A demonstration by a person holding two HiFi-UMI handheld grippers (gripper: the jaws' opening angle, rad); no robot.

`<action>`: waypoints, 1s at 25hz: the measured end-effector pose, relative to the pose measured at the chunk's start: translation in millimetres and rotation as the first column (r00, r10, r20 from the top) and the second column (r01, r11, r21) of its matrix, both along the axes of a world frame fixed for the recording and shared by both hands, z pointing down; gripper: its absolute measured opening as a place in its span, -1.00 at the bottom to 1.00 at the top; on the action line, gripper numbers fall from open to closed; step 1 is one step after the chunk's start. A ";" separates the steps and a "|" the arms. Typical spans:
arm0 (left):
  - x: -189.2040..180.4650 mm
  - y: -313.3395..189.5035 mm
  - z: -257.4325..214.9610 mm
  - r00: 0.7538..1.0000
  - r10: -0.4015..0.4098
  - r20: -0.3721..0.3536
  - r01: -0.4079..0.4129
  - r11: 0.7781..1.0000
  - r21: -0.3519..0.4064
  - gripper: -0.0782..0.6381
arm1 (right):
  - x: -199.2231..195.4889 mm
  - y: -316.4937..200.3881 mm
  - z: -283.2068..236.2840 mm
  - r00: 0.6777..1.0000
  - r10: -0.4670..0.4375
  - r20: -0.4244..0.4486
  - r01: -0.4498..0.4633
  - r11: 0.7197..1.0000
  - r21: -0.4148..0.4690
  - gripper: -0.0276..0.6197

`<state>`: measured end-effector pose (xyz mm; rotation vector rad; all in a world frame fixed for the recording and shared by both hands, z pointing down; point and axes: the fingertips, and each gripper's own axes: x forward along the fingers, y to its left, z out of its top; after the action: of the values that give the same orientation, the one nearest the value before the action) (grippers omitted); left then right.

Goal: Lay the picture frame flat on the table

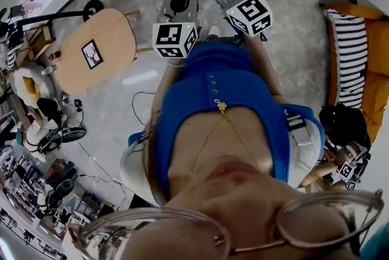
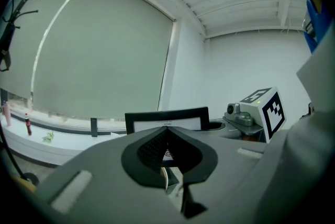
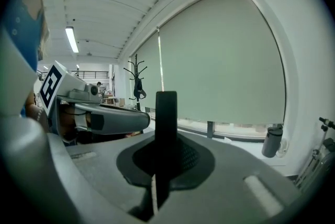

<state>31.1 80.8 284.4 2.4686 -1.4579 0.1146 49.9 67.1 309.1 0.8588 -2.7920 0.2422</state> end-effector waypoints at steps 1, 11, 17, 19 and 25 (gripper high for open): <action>1.5 -1.5 1.2 1.000 0.003 0.000 -0.003 1.000 -0.002 -0.78 | 0.4 -1.2 1.5 1.000 0.000 -0.006 0.000 1.000 0.000 -0.90; 7.3 -41.9 22.1 0.996 0.086 -0.029 -0.087 0.995 -0.043 -0.78 | 0.2 -38.6 17.8 0.998 0.047 -0.043 -0.048 0.999 -0.007 -0.90; -9.8 -104.6 15.3 0.981 0.187 -0.050 -0.189 0.982 -0.024 -0.78 | -13.5 -96.0 15.2 0.990 0.140 -0.014 -0.141 0.989 -0.041 -0.90; -16.5 -121.1 13.4 0.974 0.220 -0.046 -0.221 0.975 -0.015 -0.78 | -17.8 -111.1 14.8 0.986 0.167 -0.026 -0.167 0.985 -0.037 -0.90; -47.0 -172.3 19.6 0.960 0.276 -0.035 -0.277 0.961 -0.019 -0.78 | -43.0 -161.4 19.2 0.975 0.219 -0.049 -0.220 0.975 -0.028 -0.90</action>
<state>-16.0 -91.5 304.1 2.6281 -1.0836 0.1446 7.0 -94.3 328.3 1.1511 -2.6424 0.2989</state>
